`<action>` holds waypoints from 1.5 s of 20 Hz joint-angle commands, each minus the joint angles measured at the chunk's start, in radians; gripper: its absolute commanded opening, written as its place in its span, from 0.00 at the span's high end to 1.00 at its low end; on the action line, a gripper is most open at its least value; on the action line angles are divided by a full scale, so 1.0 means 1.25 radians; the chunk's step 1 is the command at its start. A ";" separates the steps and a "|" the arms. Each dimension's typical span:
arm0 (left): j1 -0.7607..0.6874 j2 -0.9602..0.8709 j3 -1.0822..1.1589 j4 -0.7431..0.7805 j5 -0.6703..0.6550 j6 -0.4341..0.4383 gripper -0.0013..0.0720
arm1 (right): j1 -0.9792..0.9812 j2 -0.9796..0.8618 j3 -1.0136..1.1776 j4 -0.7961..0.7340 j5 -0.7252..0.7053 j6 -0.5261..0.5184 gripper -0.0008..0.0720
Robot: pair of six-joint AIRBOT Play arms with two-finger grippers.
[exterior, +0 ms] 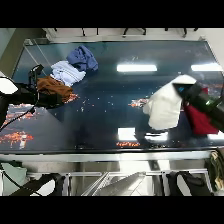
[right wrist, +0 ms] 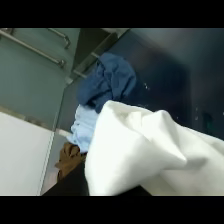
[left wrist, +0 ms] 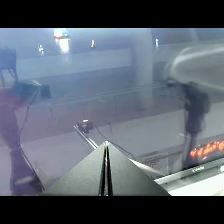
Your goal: Fold the shirts.
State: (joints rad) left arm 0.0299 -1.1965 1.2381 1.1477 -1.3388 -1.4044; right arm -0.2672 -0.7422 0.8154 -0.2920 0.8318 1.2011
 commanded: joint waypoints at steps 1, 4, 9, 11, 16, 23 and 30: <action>0.001 0.000 0.001 0.002 -0.002 0.001 0.97 | -0.058 -0.124 0.153 -0.001 -0.010 -0.054 0.96; 0.001 0.000 0.001 0.004 -0.008 0.001 0.97 | -0.107 -0.280 0.333 0.000 0.046 -0.079 0.96; 0.001 0.000 0.001 0.009 -0.013 0.001 0.97 | -0.162 -0.531 0.644 -0.001 0.068 -0.079 0.96; 0.001 0.000 0.001 0.008 -0.014 0.001 0.97 | -0.186 -0.613 0.743 -0.002 0.068 -0.075 0.96; 0.001 0.000 0.001 0.007 -0.062 0.000 0.97 | -0.243 -0.744 0.886 -0.003 0.069 -0.061 0.96; 0.000 0.000 0.001 0.007 -0.056 -0.036 0.97 | -0.285 -0.799 0.942 -0.036 0.096 -0.060 0.96; 0.000 0.000 0.001 0.009 -0.051 -0.035 0.97 | -0.324 -0.810 0.941 -0.073 0.186 -0.014 0.96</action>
State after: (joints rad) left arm 0.0299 -1.1965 1.2381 1.1568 -1.4063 -1.4467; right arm -0.6529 -1.7473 1.9900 -0.3676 1.0035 1.1637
